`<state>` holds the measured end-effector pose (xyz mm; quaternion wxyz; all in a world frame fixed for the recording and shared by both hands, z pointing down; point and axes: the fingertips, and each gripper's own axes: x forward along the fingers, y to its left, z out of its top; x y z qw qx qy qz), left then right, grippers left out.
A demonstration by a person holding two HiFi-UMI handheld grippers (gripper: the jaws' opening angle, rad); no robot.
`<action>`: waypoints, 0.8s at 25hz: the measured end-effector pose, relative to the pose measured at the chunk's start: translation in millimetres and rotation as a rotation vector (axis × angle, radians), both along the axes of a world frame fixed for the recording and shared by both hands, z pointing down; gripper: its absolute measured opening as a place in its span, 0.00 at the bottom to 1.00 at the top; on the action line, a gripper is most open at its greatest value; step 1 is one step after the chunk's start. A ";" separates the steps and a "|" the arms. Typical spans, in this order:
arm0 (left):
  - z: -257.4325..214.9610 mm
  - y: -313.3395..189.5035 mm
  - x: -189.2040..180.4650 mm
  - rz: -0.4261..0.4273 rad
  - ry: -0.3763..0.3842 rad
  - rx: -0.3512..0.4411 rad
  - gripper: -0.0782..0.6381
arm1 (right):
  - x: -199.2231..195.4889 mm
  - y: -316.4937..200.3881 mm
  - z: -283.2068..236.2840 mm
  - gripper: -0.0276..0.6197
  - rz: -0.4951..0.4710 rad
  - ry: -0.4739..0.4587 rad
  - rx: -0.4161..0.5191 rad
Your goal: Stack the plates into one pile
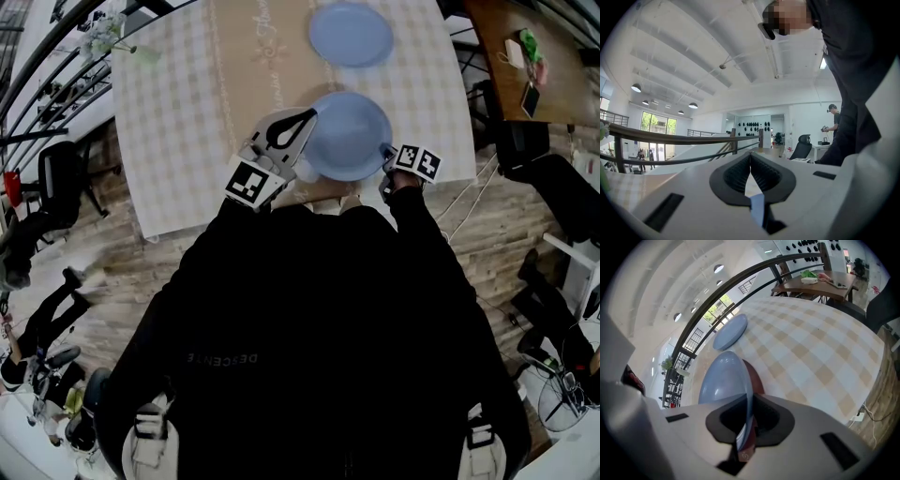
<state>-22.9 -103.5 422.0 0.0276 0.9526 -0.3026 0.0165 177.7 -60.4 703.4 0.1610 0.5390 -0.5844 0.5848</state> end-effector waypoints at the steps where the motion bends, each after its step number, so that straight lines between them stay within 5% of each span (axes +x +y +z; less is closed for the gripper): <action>1: 0.3 0.2 0.6 0.001 -0.001 -0.001 0.14 | 2.2 -0.1 0.6 0.09 -0.002 0.017 -0.003; 5: 2.1 0.5 1.3 0.000 -0.009 -0.001 0.14 | 2.3 0.5 2.0 0.14 -0.010 0.022 -0.009; 9: 2.7 -1.1 -0.6 -0.014 -0.011 -0.006 0.14 | -0.7 -1.0 -3.0 0.35 -0.045 0.034 0.004; 20: -2.3 -12.1 10.5 -0.028 -0.011 -0.003 0.14 | 18.2 -40.3 -39.8 0.40 -0.068 0.075 0.137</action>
